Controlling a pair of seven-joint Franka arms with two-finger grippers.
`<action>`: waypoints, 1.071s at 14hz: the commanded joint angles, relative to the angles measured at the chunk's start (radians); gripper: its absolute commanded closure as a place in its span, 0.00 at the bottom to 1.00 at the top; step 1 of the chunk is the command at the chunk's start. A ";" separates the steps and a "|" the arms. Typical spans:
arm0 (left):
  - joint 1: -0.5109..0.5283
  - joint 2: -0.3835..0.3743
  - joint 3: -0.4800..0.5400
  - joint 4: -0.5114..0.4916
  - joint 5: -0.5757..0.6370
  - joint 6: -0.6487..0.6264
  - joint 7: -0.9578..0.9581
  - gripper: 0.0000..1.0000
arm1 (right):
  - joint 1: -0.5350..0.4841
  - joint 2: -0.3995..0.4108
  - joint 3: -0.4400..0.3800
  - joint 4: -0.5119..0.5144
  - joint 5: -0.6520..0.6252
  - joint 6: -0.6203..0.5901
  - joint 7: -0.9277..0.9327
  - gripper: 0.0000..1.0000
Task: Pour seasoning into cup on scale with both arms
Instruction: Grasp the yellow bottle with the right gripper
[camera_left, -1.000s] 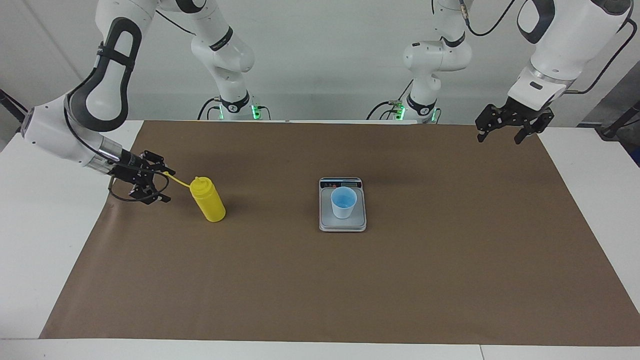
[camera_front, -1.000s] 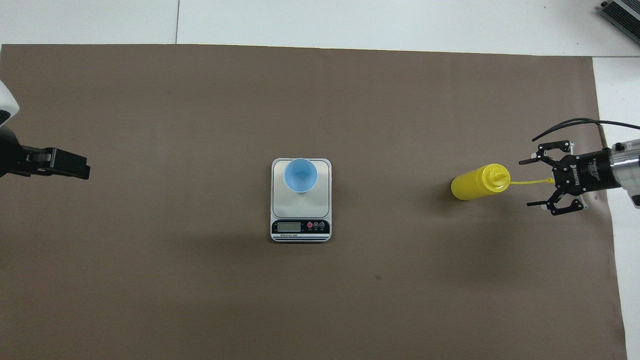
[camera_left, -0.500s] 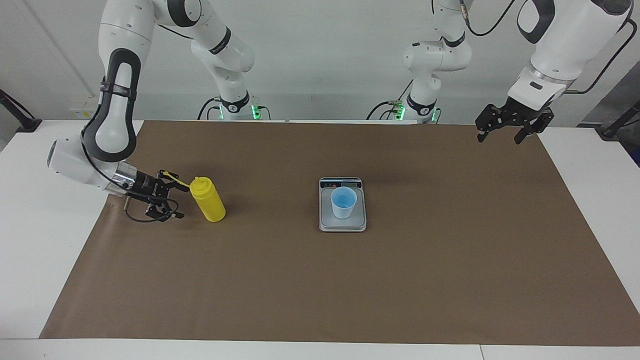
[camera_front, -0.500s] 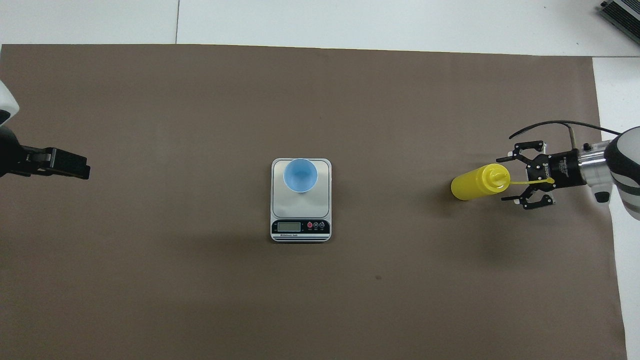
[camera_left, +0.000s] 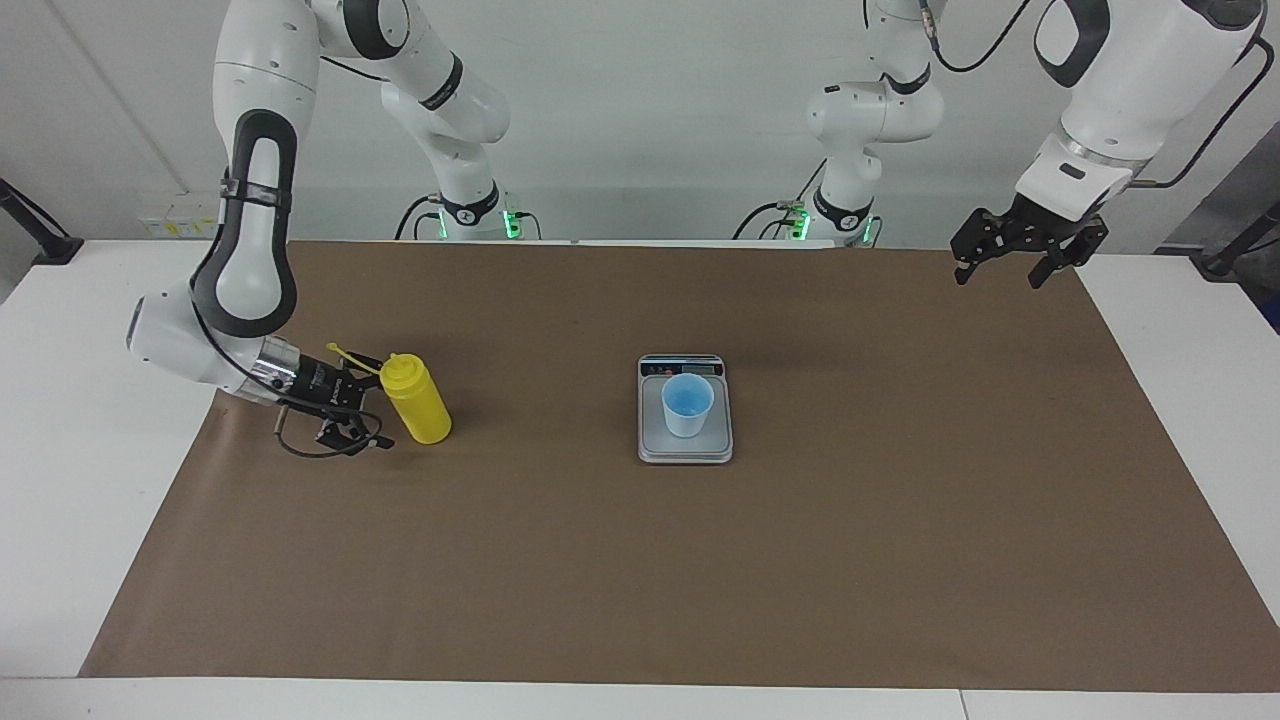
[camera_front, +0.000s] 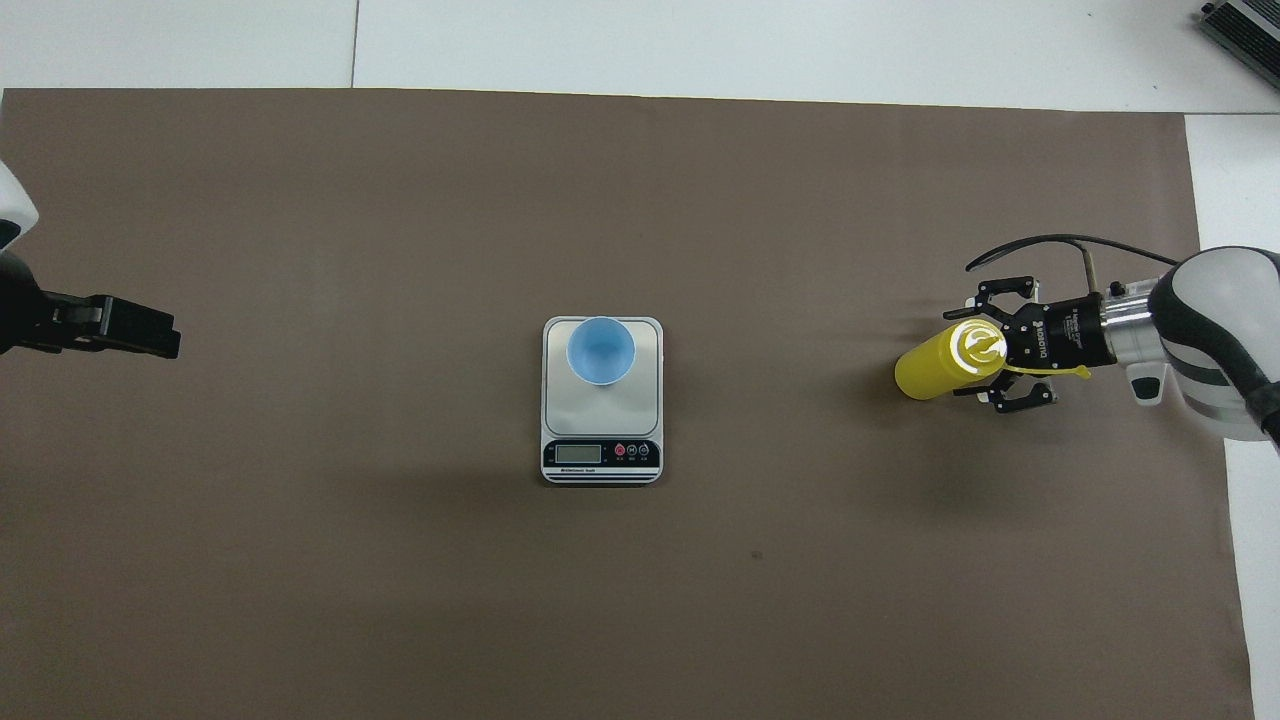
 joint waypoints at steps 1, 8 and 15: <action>0.009 -0.027 -0.002 -0.029 -0.009 0.007 0.002 0.00 | -0.007 -0.026 0.004 -0.040 0.034 -0.010 -0.010 0.00; 0.009 -0.027 -0.004 -0.029 -0.009 0.007 0.002 0.00 | -0.002 -0.041 0.004 -0.042 0.034 -0.108 -0.054 0.07; 0.009 -0.027 -0.002 -0.029 -0.009 0.007 0.002 0.00 | 0.077 -0.111 0.001 -0.037 0.022 -0.043 -0.033 1.00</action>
